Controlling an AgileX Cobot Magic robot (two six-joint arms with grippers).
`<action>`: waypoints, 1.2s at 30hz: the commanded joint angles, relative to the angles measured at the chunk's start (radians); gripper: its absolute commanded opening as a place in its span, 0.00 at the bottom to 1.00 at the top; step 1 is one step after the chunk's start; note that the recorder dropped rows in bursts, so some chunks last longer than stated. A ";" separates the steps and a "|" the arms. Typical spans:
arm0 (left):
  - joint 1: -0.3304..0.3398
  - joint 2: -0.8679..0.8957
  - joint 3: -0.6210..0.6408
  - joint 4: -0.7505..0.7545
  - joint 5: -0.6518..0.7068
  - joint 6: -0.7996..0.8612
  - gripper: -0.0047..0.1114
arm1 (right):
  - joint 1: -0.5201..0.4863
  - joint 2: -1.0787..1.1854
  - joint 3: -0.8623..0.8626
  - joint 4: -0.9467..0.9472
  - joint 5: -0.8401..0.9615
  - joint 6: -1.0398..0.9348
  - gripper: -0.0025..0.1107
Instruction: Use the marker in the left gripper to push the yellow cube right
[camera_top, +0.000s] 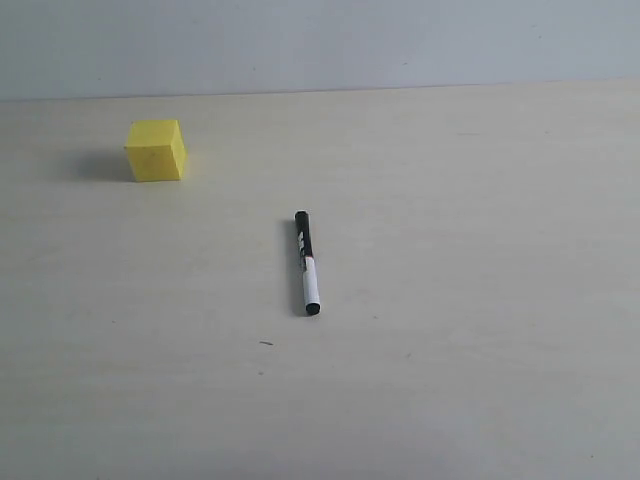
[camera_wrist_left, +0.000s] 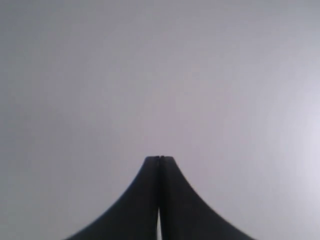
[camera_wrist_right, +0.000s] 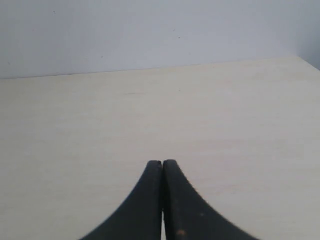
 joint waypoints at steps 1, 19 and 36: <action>0.001 0.307 -0.152 0.365 0.336 -0.287 0.04 | -0.002 -0.005 0.004 -0.003 -0.006 -0.005 0.02; -0.446 1.268 -0.564 0.281 1.169 0.037 0.04 | -0.002 -0.005 0.004 -0.003 -0.006 -0.005 0.02; -0.672 1.587 -0.916 -0.238 1.324 0.210 0.04 | -0.002 -0.005 0.004 -0.003 -0.006 -0.005 0.02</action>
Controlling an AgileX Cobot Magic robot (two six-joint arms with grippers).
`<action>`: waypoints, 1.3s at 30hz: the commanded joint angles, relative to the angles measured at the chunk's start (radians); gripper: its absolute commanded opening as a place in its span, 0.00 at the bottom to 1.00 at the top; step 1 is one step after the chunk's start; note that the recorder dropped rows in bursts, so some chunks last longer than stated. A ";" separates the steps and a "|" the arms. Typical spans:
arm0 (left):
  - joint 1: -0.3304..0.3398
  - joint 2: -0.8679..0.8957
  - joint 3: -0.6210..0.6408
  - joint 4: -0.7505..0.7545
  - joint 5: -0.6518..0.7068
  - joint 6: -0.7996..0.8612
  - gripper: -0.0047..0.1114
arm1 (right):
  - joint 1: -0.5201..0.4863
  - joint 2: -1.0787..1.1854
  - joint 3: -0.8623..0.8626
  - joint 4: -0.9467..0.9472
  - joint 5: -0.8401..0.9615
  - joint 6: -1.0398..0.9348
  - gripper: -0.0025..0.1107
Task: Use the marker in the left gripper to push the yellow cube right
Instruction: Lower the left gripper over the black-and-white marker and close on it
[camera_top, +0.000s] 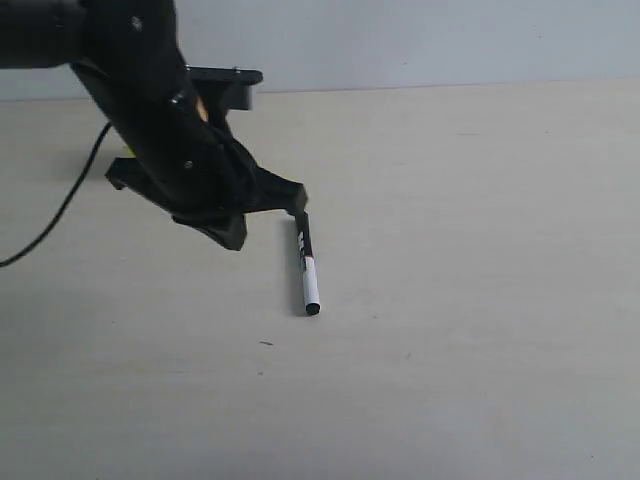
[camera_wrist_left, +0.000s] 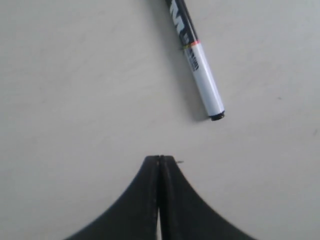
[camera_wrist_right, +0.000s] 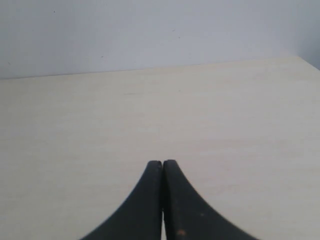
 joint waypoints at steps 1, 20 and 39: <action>-0.064 0.058 -0.071 0.112 -0.007 -0.230 0.04 | -0.002 -0.005 0.004 -0.003 -0.006 -0.005 0.02; -0.130 0.293 -0.275 0.127 -0.099 -0.387 0.15 | -0.002 -0.005 0.004 -0.003 -0.006 -0.005 0.02; -0.129 0.376 -0.279 0.128 -0.059 -0.457 0.42 | -0.002 -0.005 0.004 -0.003 -0.006 -0.005 0.02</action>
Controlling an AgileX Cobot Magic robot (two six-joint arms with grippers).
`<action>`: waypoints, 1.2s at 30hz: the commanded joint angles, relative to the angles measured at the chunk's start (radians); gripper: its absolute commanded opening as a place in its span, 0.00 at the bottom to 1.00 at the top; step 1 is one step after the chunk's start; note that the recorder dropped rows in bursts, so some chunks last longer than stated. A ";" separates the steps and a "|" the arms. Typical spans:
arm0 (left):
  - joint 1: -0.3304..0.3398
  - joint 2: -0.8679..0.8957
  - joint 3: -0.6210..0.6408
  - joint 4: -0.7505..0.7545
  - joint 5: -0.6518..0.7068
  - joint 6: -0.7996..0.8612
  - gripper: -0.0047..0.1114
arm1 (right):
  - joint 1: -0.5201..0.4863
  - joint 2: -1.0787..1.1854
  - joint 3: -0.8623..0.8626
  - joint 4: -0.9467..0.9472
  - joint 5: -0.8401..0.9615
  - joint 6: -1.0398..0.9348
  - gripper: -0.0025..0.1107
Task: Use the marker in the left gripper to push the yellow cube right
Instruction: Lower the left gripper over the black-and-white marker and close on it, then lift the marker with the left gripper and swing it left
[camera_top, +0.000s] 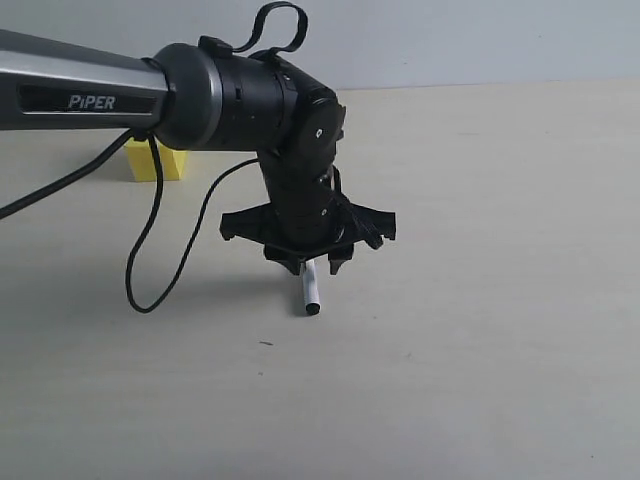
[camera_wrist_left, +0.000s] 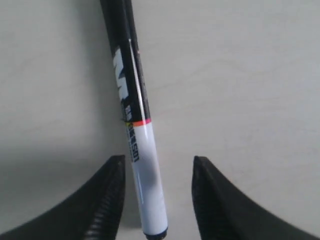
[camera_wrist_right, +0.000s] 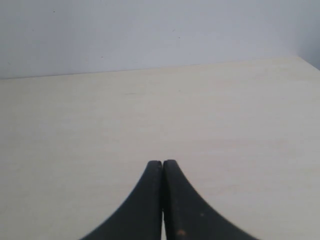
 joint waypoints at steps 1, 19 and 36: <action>-0.001 0.000 -0.007 0.004 -0.001 -0.013 0.42 | -0.002 -0.005 0.004 -0.003 -0.006 -0.005 0.02; 0.000 0.044 -0.007 0.036 -0.003 -0.014 0.41 | -0.002 -0.005 0.004 -0.003 -0.006 -0.005 0.02; 0.127 -0.335 -0.061 0.085 0.354 0.501 0.04 | -0.002 -0.005 0.004 -0.003 -0.006 -0.005 0.02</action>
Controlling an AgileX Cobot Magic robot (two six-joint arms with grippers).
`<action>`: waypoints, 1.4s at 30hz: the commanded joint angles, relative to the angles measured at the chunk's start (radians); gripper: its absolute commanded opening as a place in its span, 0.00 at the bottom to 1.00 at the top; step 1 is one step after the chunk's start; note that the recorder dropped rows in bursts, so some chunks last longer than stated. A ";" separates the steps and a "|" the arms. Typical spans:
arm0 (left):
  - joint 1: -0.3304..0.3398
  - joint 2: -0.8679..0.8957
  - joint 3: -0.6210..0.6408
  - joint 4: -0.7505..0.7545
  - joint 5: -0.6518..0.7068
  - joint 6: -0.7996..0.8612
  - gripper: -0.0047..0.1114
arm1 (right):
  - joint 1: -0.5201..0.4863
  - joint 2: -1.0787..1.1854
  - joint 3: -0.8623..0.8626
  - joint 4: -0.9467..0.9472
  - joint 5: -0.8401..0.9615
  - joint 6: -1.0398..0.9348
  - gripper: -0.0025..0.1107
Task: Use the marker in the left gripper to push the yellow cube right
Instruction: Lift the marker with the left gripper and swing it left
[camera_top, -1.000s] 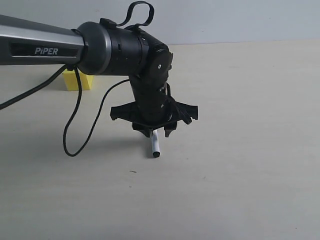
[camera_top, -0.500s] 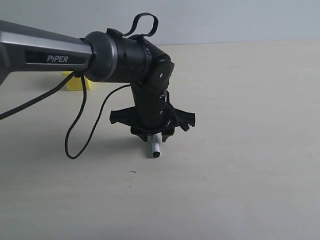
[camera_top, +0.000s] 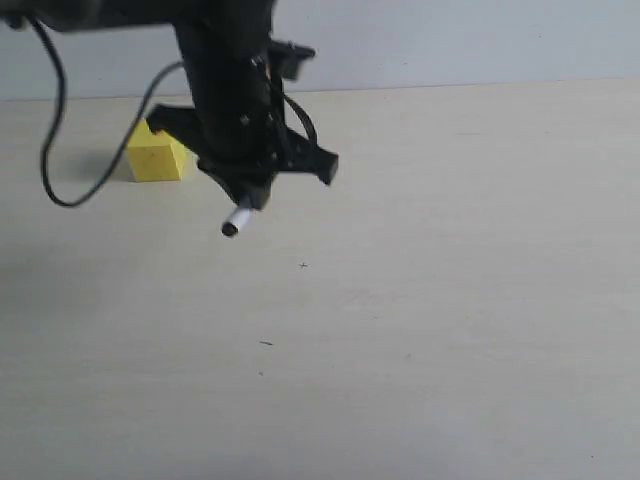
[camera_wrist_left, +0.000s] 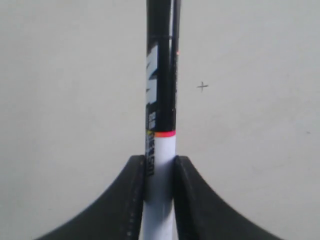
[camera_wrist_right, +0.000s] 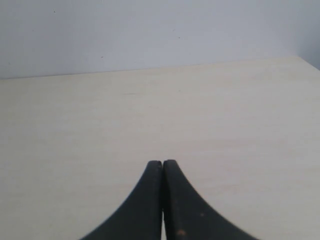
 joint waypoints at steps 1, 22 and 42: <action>0.052 -0.184 0.031 0.052 0.044 0.107 0.04 | -0.002 -0.005 0.004 -0.003 -0.006 -0.005 0.02; 0.733 -0.499 0.518 0.177 -0.278 0.517 0.04 | -0.002 -0.005 0.004 -0.003 -0.006 -0.005 0.02; 0.743 0.076 -0.017 0.140 -0.405 0.967 0.04 | -0.002 -0.005 0.004 -0.003 -0.006 -0.005 0.02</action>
